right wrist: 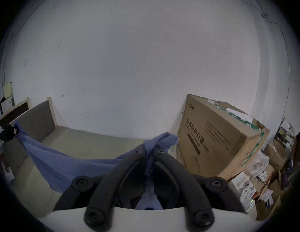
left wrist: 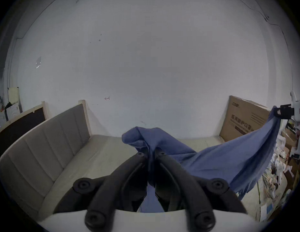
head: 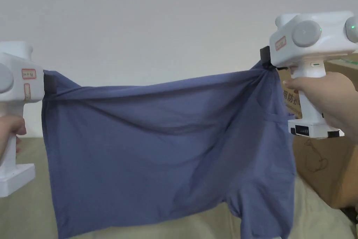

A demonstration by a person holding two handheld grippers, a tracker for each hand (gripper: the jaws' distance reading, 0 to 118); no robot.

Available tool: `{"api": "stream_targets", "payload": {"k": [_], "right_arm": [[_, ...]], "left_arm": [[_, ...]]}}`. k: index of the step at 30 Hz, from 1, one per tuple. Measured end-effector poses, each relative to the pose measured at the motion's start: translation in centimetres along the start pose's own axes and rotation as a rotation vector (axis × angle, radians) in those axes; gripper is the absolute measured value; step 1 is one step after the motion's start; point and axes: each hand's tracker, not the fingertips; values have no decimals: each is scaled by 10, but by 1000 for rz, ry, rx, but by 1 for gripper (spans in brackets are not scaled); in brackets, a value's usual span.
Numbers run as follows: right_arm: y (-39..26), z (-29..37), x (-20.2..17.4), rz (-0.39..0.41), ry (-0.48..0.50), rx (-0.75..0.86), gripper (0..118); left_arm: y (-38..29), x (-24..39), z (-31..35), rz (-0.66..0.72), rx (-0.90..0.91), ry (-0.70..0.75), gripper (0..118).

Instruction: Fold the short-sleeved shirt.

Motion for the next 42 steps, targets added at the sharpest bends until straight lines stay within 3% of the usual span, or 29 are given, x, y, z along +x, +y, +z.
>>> {"api": "stream_targets", "payload": {"k": [5,9,11,15,18,19,23,31,39,40,41,42], "right_arm": [[-58,-44,-14,-13,-12,-52,9],[-176,-83,-27,-30,-23,-310,9],[-247,-93,-30,-23,17,-467,10],[-373,-68,-25,-55,89,-647,10],[-428,-16,-9,-119,127,-707,10],[-439,2,-3,-127,163,-711,10],[-446,79,8,-13,186,-671,10],[-453,201,7,95,224,-698,10],[-472,202,16,-52,241,-799,10],[-472,200,17,-84,232,-800,22],[-470,199,18,-109,241,-799,50],[-468,199,20,-124,252,-801,81]], "left_arm": [[-48,8,-34,-25,-67,33,4],[-141,12,-56,-78,-282,7,4],[-202,12,-60,-103,-464,-24,4],[-318,-1,-34,-113,-700,-43,4],[-360,-19,11,-34,-770,-81,4],[-366,-30,28,17,-794,-125,4],[-368,-43,94,-89,-790,-135,4],[-357,-59,198,-76,-844,-209,4],[-363,-52,206,-62,-892,-213,5],[-362,-51,205,-49,-890,-216,13],[-360,-50,204,-35,-890,-225,34],[-358,-49,205,-30,-883,-224,71]]}}
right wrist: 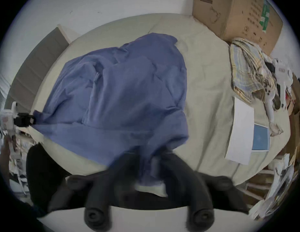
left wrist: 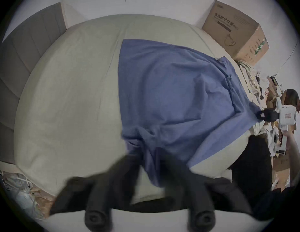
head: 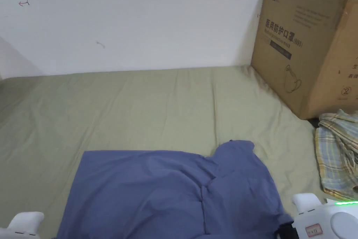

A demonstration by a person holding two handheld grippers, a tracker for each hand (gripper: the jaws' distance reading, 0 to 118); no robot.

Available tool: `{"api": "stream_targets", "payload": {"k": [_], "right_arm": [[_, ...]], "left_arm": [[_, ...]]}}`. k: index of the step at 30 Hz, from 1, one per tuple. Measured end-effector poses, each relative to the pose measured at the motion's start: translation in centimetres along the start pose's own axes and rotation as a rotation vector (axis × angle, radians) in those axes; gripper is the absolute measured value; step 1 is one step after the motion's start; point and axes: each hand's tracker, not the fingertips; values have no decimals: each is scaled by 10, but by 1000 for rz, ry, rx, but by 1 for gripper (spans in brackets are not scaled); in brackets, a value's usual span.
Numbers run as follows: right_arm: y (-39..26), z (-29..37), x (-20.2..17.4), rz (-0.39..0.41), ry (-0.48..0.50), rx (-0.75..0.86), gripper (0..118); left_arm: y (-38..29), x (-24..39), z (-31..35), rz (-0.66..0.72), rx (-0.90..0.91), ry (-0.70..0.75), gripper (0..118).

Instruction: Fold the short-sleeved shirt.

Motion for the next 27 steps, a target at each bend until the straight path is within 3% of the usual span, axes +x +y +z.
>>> {"api": "stream_targets", "payload": {"k": [1,2,9,13,16,17,18,19,20,22,27], "right_arm": [[1,3,0,-10,6,-1,97],[2,7,-1,-24,3,4,97],[8,48,-7,-91,6,175,98],[19,63,-18,-70,21,252,113],[31,68,-32,-38,8,287,111],[34,69,-36,-25,15,309,102],[38,69,-40,-6,23,346,79],[42,69,-44,8,9,378,15],[47,66,-48,20,-17,388,0],[50,56,-55,18,-20,402,0],[79,32,-56,37,9,377,0]], "left_arm": [[2,-2,1,3,10,1,107],[2,-1,2,4,12,-3,115],[2,6,20,69,142,-92,116],[12,22,45,18,278,-75,116],[24,34,57,4,312,-73,115],[29,38,60,-5,300,-97,108],[33,41,61,-4,304,-108,93],[37,44,59,1,309,-104,46],[42,47,56,0,317,-94,0],[54,48,44,-28,331,-19,0],[119,10,-5,36,273,-21,0]]}}
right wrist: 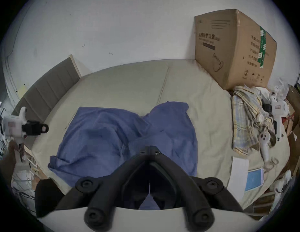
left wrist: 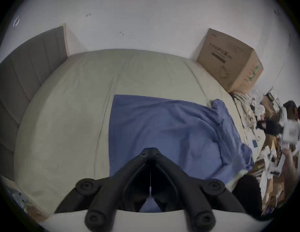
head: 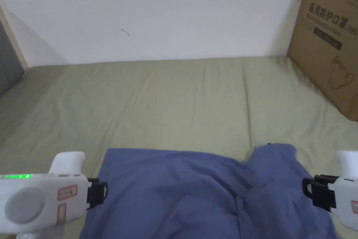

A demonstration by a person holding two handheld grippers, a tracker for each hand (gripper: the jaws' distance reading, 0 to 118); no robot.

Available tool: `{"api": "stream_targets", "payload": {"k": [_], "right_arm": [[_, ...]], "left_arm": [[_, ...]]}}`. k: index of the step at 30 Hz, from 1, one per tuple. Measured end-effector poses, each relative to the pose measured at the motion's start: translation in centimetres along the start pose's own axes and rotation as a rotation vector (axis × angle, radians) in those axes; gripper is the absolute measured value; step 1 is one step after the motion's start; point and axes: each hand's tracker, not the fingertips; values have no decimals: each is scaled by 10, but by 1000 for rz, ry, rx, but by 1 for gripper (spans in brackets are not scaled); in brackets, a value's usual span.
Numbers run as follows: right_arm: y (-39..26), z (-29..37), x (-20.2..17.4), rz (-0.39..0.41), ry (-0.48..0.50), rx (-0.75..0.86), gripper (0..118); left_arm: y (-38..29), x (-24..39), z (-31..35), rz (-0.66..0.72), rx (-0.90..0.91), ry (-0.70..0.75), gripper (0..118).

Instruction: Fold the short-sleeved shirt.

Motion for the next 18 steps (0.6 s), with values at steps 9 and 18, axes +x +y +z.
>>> {"api": "stream_targets", "payload": {"k": [9,18], "right_arm": [[21,-56,18,-48,1,-73,0],[21,-94,36,-90,-9,-141,0]], "left_arm": [[108,-52,-154,-69,-116,115,24],[121,-77,-236,-65,-216,202,117]]}}
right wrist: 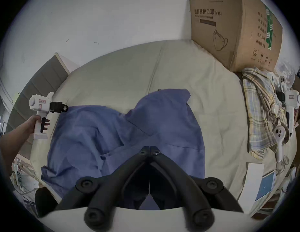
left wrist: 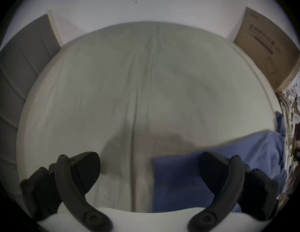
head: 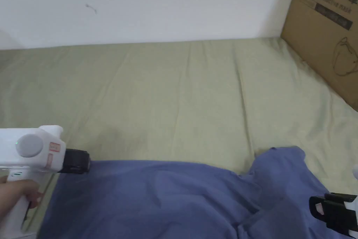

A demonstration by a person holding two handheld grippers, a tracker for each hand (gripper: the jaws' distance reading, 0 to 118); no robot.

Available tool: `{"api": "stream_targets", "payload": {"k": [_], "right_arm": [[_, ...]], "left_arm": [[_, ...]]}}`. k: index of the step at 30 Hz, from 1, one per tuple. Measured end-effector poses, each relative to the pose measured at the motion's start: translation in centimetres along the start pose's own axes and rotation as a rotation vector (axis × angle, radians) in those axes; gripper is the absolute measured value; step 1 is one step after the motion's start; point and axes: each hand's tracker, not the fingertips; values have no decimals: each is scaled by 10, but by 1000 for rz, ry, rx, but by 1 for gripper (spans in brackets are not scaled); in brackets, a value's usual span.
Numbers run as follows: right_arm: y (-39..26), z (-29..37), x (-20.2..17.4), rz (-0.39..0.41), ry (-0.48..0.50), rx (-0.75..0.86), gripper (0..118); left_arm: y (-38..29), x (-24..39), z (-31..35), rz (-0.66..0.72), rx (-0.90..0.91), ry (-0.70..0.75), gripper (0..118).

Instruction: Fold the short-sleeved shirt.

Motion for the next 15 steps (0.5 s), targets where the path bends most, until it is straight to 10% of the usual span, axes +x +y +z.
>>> {"api": "stream_targets", "payload": {"k": [3,6,15], "right_arm": [[2,-9,9,3,-23,-14,0],[5,-10,16,-17,-26,-8,0],[50,-46,69,-153,33,-27,9]], "left_arm": [[-5,-5,13,41,11,-77,105],[-15,-5,38,-27,125,-63,0],[-27,1,88,-49,164,-150,0]]}}
